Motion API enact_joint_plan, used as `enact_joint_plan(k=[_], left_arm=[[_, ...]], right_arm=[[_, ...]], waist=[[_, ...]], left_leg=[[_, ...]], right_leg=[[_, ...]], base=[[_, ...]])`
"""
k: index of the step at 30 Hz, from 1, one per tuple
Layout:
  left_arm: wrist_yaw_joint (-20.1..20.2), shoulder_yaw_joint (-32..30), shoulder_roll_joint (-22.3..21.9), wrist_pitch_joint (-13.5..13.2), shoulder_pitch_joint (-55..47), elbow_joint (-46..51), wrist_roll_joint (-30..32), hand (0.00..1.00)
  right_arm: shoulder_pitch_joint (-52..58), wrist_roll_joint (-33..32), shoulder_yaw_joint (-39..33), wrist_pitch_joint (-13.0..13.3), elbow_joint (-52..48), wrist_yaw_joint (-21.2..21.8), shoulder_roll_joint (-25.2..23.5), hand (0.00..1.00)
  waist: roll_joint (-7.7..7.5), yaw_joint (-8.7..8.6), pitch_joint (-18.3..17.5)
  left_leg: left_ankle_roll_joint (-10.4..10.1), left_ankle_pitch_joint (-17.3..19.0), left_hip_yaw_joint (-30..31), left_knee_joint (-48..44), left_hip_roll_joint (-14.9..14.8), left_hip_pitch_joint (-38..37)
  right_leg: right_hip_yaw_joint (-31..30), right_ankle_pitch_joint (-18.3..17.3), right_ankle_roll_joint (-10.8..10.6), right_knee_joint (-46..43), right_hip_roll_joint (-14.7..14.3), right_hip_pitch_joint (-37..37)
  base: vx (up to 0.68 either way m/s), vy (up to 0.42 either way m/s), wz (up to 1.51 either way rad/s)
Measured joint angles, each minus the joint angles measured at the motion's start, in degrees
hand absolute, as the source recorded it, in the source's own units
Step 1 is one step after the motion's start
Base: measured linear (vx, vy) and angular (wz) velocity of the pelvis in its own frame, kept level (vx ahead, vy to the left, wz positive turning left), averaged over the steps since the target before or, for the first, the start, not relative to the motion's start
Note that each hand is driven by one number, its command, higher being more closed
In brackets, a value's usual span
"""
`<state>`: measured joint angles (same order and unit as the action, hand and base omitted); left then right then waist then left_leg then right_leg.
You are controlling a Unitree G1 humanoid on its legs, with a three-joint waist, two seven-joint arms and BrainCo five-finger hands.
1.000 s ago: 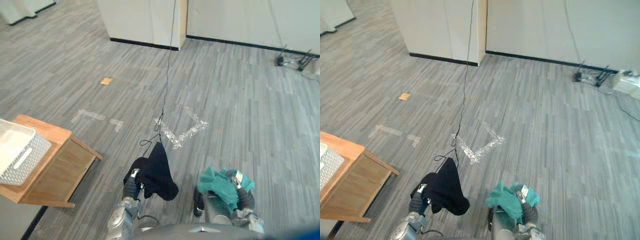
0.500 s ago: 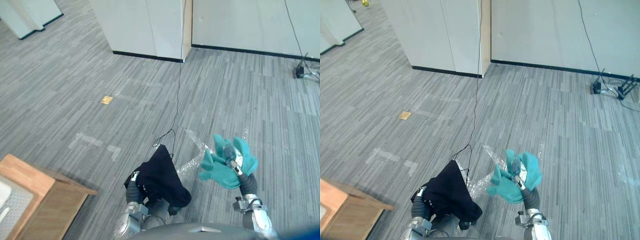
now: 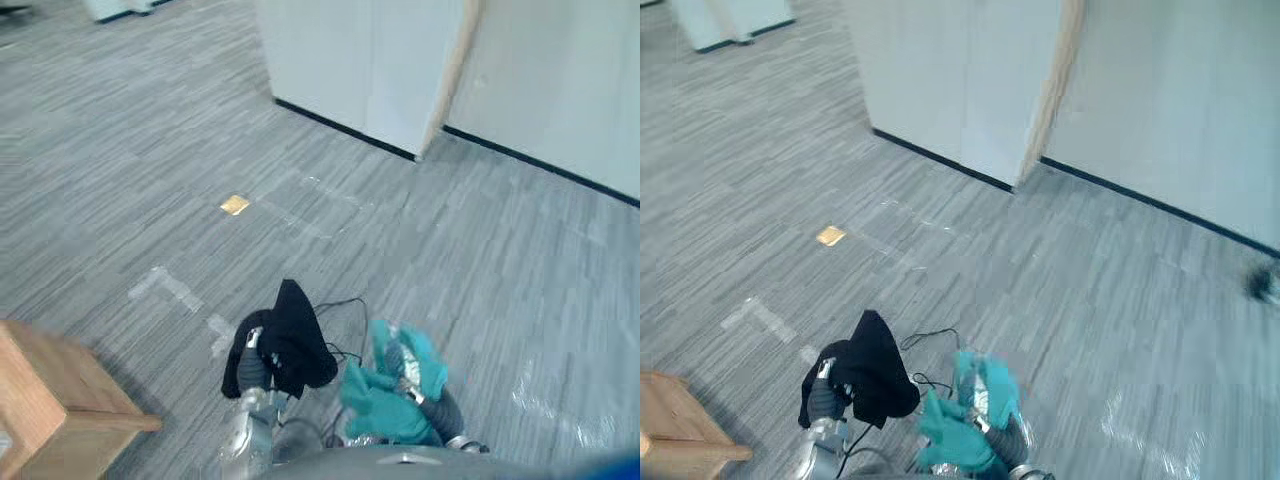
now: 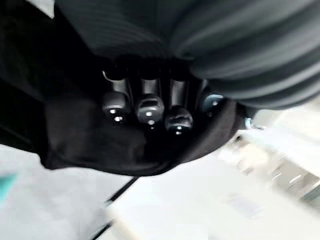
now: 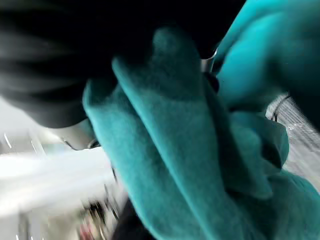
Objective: Tidy the bed and pick cloth on bed and put in laundry
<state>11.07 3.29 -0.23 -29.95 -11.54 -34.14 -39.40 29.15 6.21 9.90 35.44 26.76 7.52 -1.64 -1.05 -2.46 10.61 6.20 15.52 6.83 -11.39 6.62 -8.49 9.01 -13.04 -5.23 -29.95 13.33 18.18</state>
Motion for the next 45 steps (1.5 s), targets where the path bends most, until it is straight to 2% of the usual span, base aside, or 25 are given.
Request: enact_joint_plan(k=[1,3,7,10,11,12,14,18,20,21,22,23,24,25,26,28,30,32,34,36,38,40,41,42,45], left_arm=[[-0.18,-0.16,0.04,-0.81,-0.63,0.03,-0.01,1.00],[-0.27,-0.19,-0.58,-1.49,-1.30,0.09,-0.10,1.00],[-2.64,-1.08,-2.15,-1.34,-4.50,2.98,-0.69,1.00],[-2.65,-1.24,-3.09,1.29,-7.26,7.19,-0.71,1.00],[-2.62,-2.16,-3.18,2.28,-8.56,8.79,-0.29,1.00],[-2.67,-2.77,-3.34,2.85,-9.23,8.88,0.84,1.00],[-2.76,-3.77,-3.64,4.21,-10.47,8.70,2.11,1.00],[-4.14,-4.21,-3.53,5.27,-9.89,8.60,3.66,1.00],[-4.91,-3.42,-3.50,5.88,-9.33,8.64,4.74,1.00],[-5.27,-3.90,-3.02,6.76,-8.79,7.43,5.19,1.00],[-5.27,-3.80,-3.05,7.30,-7.20,6.70,5.28,1.00],[-5.10,-3.88,-3.16,7.32,-6.63,6.53,5.52,1.00],[-4.78,-5.63,-3.25,7.41,-5.73,5.38,6.98,1.00],[-4.67,-6.71,-2.84,7.43,-6.43,4.15,7.55,1.00],[-4.67,-6.75,-3.08,7.42,-7.07,3.95,7.56,1.00],[-4.15,-8.45,-0.81,7.28,-8.09,3.05,7.80,1.00],[-3.95,-10.01,-0.06,7.26,-7.80,2.18,9.40,1.00],[-4.01,-9.48,0.13,7.24,-7.14,3.18,9.97,1.00],[-4.41,-7.80,0.63,7.19,-5.50,4.32,10.22,1.00],[-4.86,-7.38,0.40,7.19,-4.86,5.61,10.06,1.00],[-5.17,-7.28,0.26,7.14,-3.51,6.13,9.45,1.00],[-5.17,-7.38,0.64,6.99,-3.01,6.44,9.17,1.00],[-5.16,-7.65,0.81,6.99,-3.12,6.52,9.21,1.00],[-5.17,-7.78,-1.00,7.15,-3.64,5.90,9.24,1.00],[-4.84,-7.89,-3.30,7.03,-6.59,6.03,9.26,1.00]], right_arm=[[-0.36,1.60,1.36,-0.04,-0.10,-2.01,-0.02,1.00],[-1.45,3.34,3.47,-0.88,-2.38,-4.94,0.36,1.00],[-7.45,4.02,7.11,-5.94,-5.68,-7.79,1.57,1.00],[-10.43,1.80,8.27,-11.58,-9.13,-8.02,4.49,1.00],[-11.35,-4.17,5.96,-17.30,-10.12,-4.50,5.05,1.00],[-11.46,-5.25,2.29,-16.21,-9.12,-2.09,4.78,1.00],[-11.46,-8.49,-4.74,-13.88,-9.11,1.81,5.73,1.00],[-14.87,-11.29,-7.87,-12.51,-6.70,5.90,7.13,1.00],[-14.69,-12.51,-8.54,-12.49,-5.72,5.96,7.33,1.00],[-15.63,-12.98,-9.99,-12.85,-2.51,6.05,6.31,1.00],[-15.46,-14.35,-10.92,-12.93,-2.09,6.08,6.21,1.00],[-15.59,-14.94,-11.37,-13.11,-1.80,6.34,6.18,1.00],[-16.69,-16.36,-12.29,-13.84,-1.15,7.34,5.09,1.00],[-15.32,-18.10,-13.34,-13.95,-1.38,8.63,3.88,1.00],[-14.15,-18.76,-13.91,-13.97,-1.75,9.22,3.99,1.00],[-13.11,-19.39,-14.01,-15.03,-1.05,10.45,3.41,1.00],[-12.38,-19.65,-12.71,-15.99,-1.15,10.84,4.53,1.00],[-10.37,-21.54,-12.56,-15.98,-1.69,10.25,4.34,1.00],[-6.94,-23.72,-12.36,-15.69,-3.18,9.46,4.20,1.00],[-4.87,-24.06,-12.48,-15.20,-3.78,8.89,3.90,1.00],[-2.42,-24.10,-12.39,-14.43,-5.95,7.98,2.82,1.00],[-1.23,-24.13,-10.65,-12.88,-9.40,7.41,1.37,1.00],[-1.10,-24.14,-10.20,-12.57,-9.98,7.33,1.26,1.00],[-1.79,-24.22,-9.46,-12.35,-10.32,6.97,2.19,1.00],[-2.44,-25.86,-9.15,-12.33,-13.54,7.42,2.49,1.00]], waist=[[0.16,0.04,-0.03],[1.17,0.08,0.09],[3.20,0.88,1.31],[4.46,1.45,2.63],[4.77,2.69,2.70],[4.69,3.62,2.66],[4.06,5.20,2.61],[2.78,5.21,3.13],[3.22,5.17,2.17],[1.50,5.62,0.90],[0.72,4.79,-0.55],[0.64,4.80,-0.29],[1.26,6.30,0.06],[-0.78,6.61,-1.23],[-0.54,6.48,-1.79],[-3.47,5.40,-2.51],[-2.22,4.78,-2.41],[-0.81,4.35,-2.00],[0.04,2.34,-1.34],[0.16,1.46,-1.26],[1.02,1.50,-0.89],[-0.79,1.44,-1.38],[-1.37,1.48,-1.34],[0.66,1.66,-1.51],[2.74,2.10,-1.28]], left_leg=[[-1.46,1.84,1.96,-1.17,-0.57,-0.64],[-3.39,6.40,4.81,-5.64,-2.48,-0.41],[-5.40,7.42,4.46,-18.07,-4.69,2.61],[-8.86,-4.23,2.21,-46.61,-9.41,13.84],[-8.39,-4.42,-0.45,-55.72,-12.35,18.82],[-7.51,-3.68,-2.15,-58.83,-13.25,21.88],[-7.53,-0.92,-7.47,-56.16,-12.88,27.71],[-8.58,-0.66,-23.98,-28.89,-10.21,27.83],[-6.43,-7.59,-30.90,-13.05,-8.27,25.31],[4.59,-10.61,-32.12,-8.21,-4.52,23.28],[6.46,-10.23,-31.06,-8.22,-3.45,23.80],[7.01,-9.61,-31.00,-10.08,-4.13,24.35],[10.57,-6.40,-33.66,-22.78,-8.89,28.44],[5.24,-5.20,-34.02,-19.78,-6.67,27.17],[4.75,-6.74,-33.46,-15.86,-5.73,25.49],[5.53,-1.40,-30.30,-10.74,-1.26,19.13],[3.91,-0.55,-26.69,-6.67,-0.33,12.51],[3.18,-1.01,-23.45,-3.42,-0.22,8.24],[1.68,-2.05,-16.98,-2.82,-0.41,4.20],[0.48,-1.45,-13.45,-3.17,-1.24,1.94],[-2.47,0.28,-9.22,-4.86,-3.58,0.28],[-7.76,3.54,-4.61,-8.74,-5.81,-0.02],[-8.31,4.46,-4.29,-9.60,-5.96,-0.28],[-9.27,6.21,-3.35,-11.36,-9.26,-1.33],[-9.34,5.15,-3.09,-16.03,-12.75,-1.22]], right_leg=[[-4.07,4.19,-0.29,7.97,-0.36,-0.56],[-5.57,10.02,-0.38,6.80,-1.94,-1.55],[-0.97,-1.39,2.54,-5.62,-1.24,-1.40],[7.33,-7.50,4.01,-4.52,-3.09,-11.17],[10.25,-9.28,4.64,-2.31,-4.59,-15.46],[11.58,-9.98,4.75,-0.55,-5.24,-17.97],[14.09,-10.52,5.09,3.77,-5.46,-22.11],[18.99,-8.63,4.20,14.25,-5.74,-32.46],[20.74,-7.27,1.24,18.79,-7.32,-37.20],[21.19,-5.95,-1.91,20.92,-6.60,-39.22],[21.68,-2.93,-5.35,21.01,-5.98,-39.11],[21.13,-1.46,-5.49,20.82,-6.29,-39.13],[19.64,5.08,-6.87,20.79,-8.85,-40.23],[19.05,6.50,-8.13,15.52,-7.43,-40.30],[18.69,6.81,-8.51,12.16,-7.05,-39.79],[16.38,9.24,-5.66,-8.96,-1.48,-34.50],[10.93,6.61,-3.49,-32.12,2.50,-20.69],[9.75,3.62,0.11,-35.36,3.25,-12.52],[8.12,-2.14,0.40,-27.84,2.81,-5.73],[6.65,-3.24,0.66,-19.73,2.05,-4.06],[2.97,-2.82,0.21,-7.15,-1.03,-3.21],[-8.90,4.09,-0.84,11.52,-4.25,-4.60],[-9.64,7.22,-2.35,11.60,-3.79,-4.98],[-7.79,5.81,0.52,7.28,-6.17,-5.54],[-3.51,-3.10,3.20,-0.49,-7.06,-6.64]], base=[[0.41,-0.353,1.23],[0.37,-0.376,0.94],[0.35,-0.408,0.73],[0.31,-0.368,1.02],[0.27,-0.327,0.81],[0.35,-0.342,0.74],[0.41,-0.223,0.53],[0.47,-0.114,0.38],[0.68,-0.126,0.55],[0.60,-0.099,0.84],[0.59,-0.084,0.85],[0.58,-0.077,0.60],[0.50,0.006,0.34],[0.43,0.054,0.29],[0.37,0.168,0.63],[0.41,0.086,0.66],[0.56,-0.043,0.55],[0.44,-0.051,0.83],[0.48,-0.150,1.53],[0.39,-0.230,1.29],[0.42,-0.324,1.26],[0.46,-0.468,1.36],[0.41,-0.490,1.05],[0.39,-0.459,0.79],[0.35,-0.421,0.85]])
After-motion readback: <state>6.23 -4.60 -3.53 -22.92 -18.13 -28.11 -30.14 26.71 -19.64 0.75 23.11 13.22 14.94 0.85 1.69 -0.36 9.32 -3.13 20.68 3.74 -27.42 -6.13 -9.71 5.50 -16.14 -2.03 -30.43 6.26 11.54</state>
